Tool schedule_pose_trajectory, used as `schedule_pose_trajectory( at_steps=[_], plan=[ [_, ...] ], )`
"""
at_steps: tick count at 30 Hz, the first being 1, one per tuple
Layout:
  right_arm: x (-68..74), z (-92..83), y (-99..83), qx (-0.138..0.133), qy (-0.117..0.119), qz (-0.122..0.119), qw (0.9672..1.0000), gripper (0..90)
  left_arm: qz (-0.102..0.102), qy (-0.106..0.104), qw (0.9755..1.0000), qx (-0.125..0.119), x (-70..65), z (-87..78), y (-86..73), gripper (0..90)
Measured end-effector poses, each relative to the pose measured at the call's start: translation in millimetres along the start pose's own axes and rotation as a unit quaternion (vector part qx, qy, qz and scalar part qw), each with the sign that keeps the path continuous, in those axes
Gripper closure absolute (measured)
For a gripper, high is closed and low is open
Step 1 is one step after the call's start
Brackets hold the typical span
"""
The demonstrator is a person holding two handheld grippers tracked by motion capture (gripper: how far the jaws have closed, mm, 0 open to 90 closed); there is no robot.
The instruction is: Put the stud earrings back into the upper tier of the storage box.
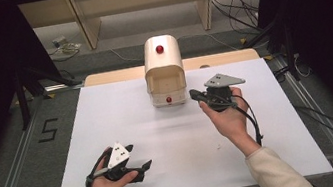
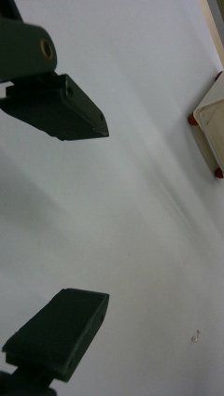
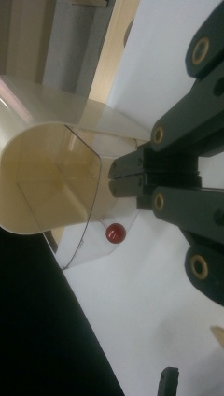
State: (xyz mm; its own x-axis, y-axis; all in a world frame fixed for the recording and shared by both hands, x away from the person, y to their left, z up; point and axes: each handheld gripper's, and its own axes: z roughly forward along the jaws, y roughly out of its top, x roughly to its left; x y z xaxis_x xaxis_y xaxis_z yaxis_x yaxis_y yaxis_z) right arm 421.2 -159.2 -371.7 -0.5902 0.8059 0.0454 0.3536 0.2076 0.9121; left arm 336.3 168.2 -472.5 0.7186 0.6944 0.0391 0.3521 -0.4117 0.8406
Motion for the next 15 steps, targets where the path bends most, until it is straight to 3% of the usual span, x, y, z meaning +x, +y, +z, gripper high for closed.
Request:
schedule_pose_trajectory(
  at_steps=[15],
  plan=[
    [0.8,2.6,8.1,-0.003,-0.001,-0.005,1.0000,90.0,-0.002,0.000,1.0000,-0.001,0.1,-0.3,0.1,16.5]
  ],
)
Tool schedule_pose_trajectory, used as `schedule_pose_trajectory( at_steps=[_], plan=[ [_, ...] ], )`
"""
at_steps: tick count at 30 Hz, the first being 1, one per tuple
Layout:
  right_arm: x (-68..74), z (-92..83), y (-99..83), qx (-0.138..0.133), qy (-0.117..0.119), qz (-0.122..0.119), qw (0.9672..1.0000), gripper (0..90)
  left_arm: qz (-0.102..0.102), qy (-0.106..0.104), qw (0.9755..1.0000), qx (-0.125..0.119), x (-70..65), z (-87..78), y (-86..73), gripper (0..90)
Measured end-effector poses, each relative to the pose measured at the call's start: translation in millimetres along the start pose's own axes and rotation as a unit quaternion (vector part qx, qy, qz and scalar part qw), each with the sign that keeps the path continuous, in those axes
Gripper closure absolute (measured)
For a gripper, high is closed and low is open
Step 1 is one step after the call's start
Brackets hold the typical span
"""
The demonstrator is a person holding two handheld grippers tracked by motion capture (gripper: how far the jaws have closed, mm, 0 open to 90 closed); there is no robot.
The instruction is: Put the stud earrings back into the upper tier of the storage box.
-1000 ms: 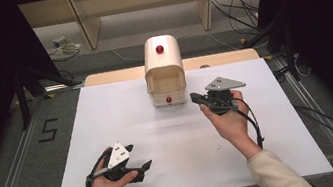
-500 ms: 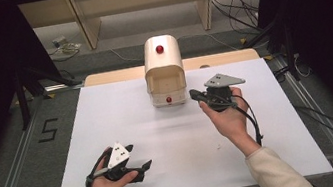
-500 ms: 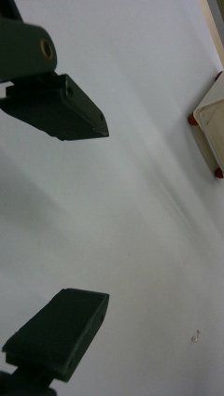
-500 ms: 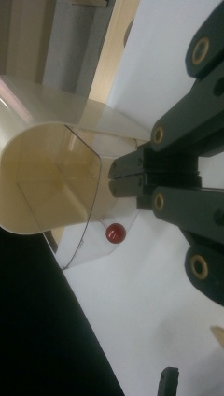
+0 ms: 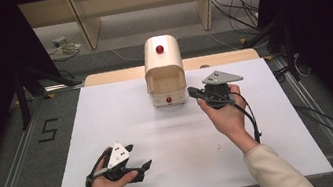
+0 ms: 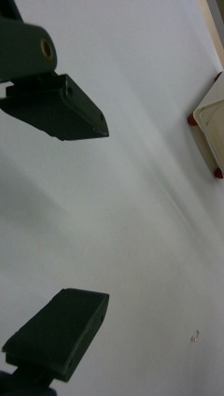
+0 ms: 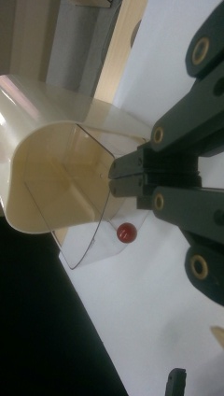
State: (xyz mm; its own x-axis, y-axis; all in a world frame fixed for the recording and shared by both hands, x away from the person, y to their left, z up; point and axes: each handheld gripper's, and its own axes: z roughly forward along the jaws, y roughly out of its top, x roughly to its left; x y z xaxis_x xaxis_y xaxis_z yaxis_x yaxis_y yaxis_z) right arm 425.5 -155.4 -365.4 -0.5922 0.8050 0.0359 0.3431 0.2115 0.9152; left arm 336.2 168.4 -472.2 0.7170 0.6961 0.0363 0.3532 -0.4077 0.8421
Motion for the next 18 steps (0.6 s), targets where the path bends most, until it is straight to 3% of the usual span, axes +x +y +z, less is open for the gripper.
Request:
schedule_pose_trajectory(
  at_steps=[18],
  plan=[
    [0.0,9.9,13.3,-0.007,-0.003,-0.004,1.0000,90.0,-0.001,-0.001,1.0000,0.000,0.5,-0.1,-0.1,16.5]
  ],
)
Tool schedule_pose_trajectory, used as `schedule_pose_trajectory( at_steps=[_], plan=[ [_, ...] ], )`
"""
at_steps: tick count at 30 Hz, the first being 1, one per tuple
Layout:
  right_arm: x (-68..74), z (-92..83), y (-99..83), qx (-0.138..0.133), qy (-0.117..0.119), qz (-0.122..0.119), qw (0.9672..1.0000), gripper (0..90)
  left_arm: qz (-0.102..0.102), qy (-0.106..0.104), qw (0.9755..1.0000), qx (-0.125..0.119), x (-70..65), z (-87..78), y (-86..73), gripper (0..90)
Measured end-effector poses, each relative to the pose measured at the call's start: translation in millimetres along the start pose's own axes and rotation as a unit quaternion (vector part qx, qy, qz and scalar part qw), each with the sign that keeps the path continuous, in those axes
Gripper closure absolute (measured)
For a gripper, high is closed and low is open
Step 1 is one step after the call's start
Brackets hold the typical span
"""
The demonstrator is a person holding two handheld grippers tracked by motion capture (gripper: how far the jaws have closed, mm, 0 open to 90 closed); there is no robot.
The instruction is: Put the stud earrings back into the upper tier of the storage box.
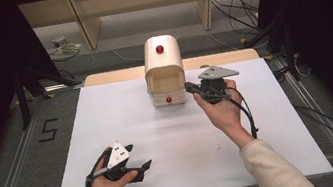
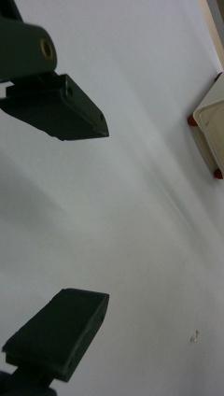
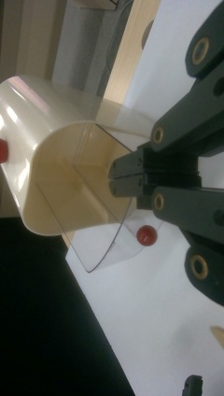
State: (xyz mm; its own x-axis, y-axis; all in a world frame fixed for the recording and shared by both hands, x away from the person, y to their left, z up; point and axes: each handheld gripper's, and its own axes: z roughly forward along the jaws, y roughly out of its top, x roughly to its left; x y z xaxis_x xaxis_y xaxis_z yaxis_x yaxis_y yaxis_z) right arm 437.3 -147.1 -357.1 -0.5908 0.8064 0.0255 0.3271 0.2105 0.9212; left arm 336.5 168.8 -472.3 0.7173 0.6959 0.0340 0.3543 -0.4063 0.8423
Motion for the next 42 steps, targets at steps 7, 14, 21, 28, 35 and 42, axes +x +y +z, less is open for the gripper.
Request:
schedule_pose_trajectory(
  at_steps=[7,14,21,28,35,42],
  plan=[
    [2.1,6.3,9.2,-0.002,0.001,-0.002,1.0000,90.0,0.000,-0.001,1.0000,0.000,0.2,-0.2,0.0,16.5],
    [1.0,14.3,12.9,0.002,0.000,-0.002,1.0000,90.0,-0.001,-0.001,1.0000,0.000,0.3,-0.2,0.0,16.5],
    [2.0,23.1,16.0,0.009,0.000,-0.003,1.0000,90.0,-0.001,-0.001,1.0000,0.000,0.4,-0.3,-0.1,16.6],
    [3.3,33.2,20.5,0.019,0.000,-0.011,0.9998,90.0,-0.001,-0.001,1.0000,0.000,0.3,-0.5,-0.1,16.5],
    [4.5,40.3,22.8,0.026,0.000,-0.016,0.9995,90.0,-0.002,-0.001,1.0000,-0.001,0.4,-0.5,-0.1,16.5],
    [2.7,41.2,21.9,0.027,-0.007,-0.022,0.9994,84.5,-0.001,-0.002,1.0000,0.000,0.3,-0.2,-0.1,16.5]
  ],
)
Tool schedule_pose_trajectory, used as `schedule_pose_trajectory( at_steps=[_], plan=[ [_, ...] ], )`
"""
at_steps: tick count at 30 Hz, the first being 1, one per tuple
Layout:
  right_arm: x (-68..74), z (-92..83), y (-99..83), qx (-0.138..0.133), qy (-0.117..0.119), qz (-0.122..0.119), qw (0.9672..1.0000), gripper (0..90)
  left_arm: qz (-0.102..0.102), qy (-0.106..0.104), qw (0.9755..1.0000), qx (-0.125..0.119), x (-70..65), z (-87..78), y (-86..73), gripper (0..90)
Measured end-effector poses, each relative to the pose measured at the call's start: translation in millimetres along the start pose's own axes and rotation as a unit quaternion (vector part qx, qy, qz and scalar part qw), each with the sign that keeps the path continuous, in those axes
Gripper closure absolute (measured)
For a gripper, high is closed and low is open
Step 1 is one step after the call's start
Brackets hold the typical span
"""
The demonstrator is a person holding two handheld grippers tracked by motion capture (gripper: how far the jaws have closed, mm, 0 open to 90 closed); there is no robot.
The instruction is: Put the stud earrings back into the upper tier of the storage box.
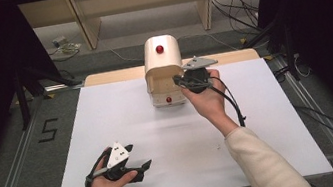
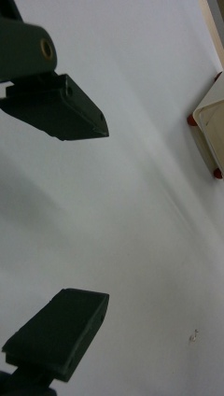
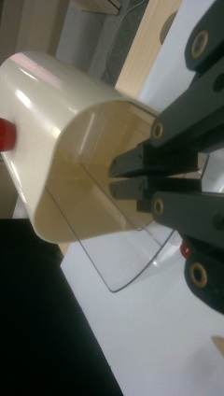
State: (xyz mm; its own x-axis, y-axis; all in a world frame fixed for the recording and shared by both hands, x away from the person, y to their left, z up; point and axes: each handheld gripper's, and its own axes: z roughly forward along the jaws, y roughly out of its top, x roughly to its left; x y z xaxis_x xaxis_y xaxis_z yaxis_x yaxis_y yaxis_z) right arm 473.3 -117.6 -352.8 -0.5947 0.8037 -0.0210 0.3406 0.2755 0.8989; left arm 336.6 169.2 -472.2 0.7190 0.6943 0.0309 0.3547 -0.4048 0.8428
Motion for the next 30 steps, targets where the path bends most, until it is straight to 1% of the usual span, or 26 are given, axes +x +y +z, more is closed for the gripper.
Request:
schedule_pose_trajectory(
  at_steps=[5,9,10,11,13,15,17,20,25,26,30],
  plan=[
    [-2.1,-1.8,-0.3,-0.002,-0.008,-0.008,0.9999,77.7,0.000,0.001,1.0000,0.000,-0.1,-0.1,-0.1,16.5],
    [-5.4,-6.7,-1.7,0.000,-0.013,-0.006,0.9999,72.3,0.000,0.001,1.0000,0.001,0.0,-0.1,-0.1,16.5],
    [-6.2,-8.7,-2.2,0.001,-0.017,-0.003,0.9999,71.2,0.000,0.000,1.0000,0.001,0.0,0.1,-0.2,16.5],
    [-7.4,-10.1,-3.2,-0.007,-0.019,0.000,0.9998,70.1,0.000,0.000,1.0000,0.001,-0.2,0.3,-0.2,16.5],
    [-9.5,-13.6,-4.7,-0.014,-0.023,0.004,0.9996,67.3,0.000,0.000,1.0000,0.000,-0.4,0.2,-0.1,16.5],
    [-11.7,-17.4,-5.9,-0.018,-0.028,0.006,0.9994,65.6,0.000,0.001,1.0000,0.001,-0.3,0.2,-0.1,16.5],
    [-14.4,-21.1,-7.1,-0.020,-0.029,0.010,0.9993,63.5,0.000,0.001,1.0000,0.001,-0.3,0.4,-0.1,16.5],
    [-19.1,-27.0,-9.8,-0.027,-0.031,0.018,0.9990,61.8,0.000,0.001,1.0000,0.002,-0.5,0.5,-0.2,16.5],
    [-26.4,-36.2,-16.5,-0.024,-0.036,0.025,0.9988,58.7,0.000,0.002,1.0000,0.002,-0.3,0.4,-0.3,16.5],
    [-27.9,-37.7,-18.3,-0.026,-0.036,0.023,0.9987,58.6,0.000,0.002,1.0000,0.002,-0.3,0.4,-0.3,16.5],
    [-32.0,-45.8,-27.6,-0.013,-0.038,0.032,0.9987,59.0,0.000,0.002,1.0000,0.001,-0.7,0.6,-0.3,16.5]
  ],
)
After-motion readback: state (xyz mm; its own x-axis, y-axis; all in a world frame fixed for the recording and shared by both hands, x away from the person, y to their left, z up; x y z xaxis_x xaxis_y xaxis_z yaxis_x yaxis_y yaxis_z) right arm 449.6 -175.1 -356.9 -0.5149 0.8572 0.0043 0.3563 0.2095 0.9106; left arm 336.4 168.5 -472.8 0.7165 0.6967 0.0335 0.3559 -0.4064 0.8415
